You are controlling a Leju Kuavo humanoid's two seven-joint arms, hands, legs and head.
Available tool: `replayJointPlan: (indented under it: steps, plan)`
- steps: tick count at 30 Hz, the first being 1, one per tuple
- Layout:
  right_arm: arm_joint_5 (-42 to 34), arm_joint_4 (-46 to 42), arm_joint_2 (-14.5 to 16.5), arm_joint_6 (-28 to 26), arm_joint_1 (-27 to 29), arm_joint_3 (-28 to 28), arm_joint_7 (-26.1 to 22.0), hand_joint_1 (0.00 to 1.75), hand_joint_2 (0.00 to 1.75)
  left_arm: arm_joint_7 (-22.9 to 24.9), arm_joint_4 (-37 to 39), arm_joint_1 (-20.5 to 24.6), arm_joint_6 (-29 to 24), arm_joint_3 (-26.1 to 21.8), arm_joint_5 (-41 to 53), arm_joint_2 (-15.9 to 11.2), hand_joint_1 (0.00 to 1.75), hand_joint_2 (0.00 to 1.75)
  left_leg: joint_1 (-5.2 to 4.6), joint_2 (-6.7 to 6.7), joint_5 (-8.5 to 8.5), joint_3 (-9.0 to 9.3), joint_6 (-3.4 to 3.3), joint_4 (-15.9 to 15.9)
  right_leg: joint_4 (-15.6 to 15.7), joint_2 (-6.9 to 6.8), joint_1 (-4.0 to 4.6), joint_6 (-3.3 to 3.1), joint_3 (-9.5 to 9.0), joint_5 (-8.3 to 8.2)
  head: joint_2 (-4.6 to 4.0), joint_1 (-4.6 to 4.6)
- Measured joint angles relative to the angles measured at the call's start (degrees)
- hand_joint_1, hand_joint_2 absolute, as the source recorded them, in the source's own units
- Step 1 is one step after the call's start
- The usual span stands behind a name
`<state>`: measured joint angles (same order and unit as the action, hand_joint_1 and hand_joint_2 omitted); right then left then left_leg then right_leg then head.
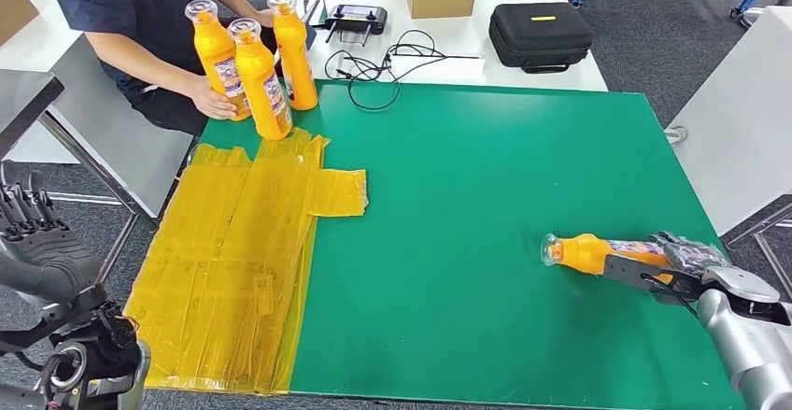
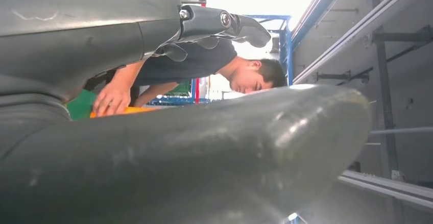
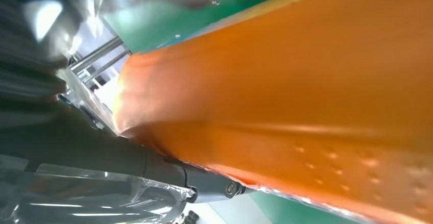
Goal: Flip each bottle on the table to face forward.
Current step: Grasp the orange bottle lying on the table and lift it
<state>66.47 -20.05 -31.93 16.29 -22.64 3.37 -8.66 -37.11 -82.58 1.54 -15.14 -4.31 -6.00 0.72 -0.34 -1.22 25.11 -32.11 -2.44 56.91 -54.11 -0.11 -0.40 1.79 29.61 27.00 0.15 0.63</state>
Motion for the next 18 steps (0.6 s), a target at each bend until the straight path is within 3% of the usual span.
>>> replayJointPlan:
  steps: [12, 18]
  plan:
    - [-1.8, 0.9, 3.0, -5.1, 0.7, -1.0, -0.1, 1.75, 1.75, 0.2, 0.2, -0.5, -0.5, 0.5, -0.1, -0.8, 0.0, 0.0, 0.12, 0.33, 0.24, 0.5, -0.07, 0.0, 0.3, 0.29, 0.17, 0.05, -0.88, -0.06, 0.0, -0.01]
    - [-8.6, -0.9, 6.5, -8.1, 0.9, -2.1, -10.6, 1.75, 1.75, 3.1, 0.2, -0.4, 1.4, 0.5, -0.2, -0.9, 0.0, 0.0, 0.26, 1.19, 0.28, 0.53, -0.03, 0.0, 0.3, 1.12, 0.33, 0.02, -1.13, -0.35, 0.0, 0.0]
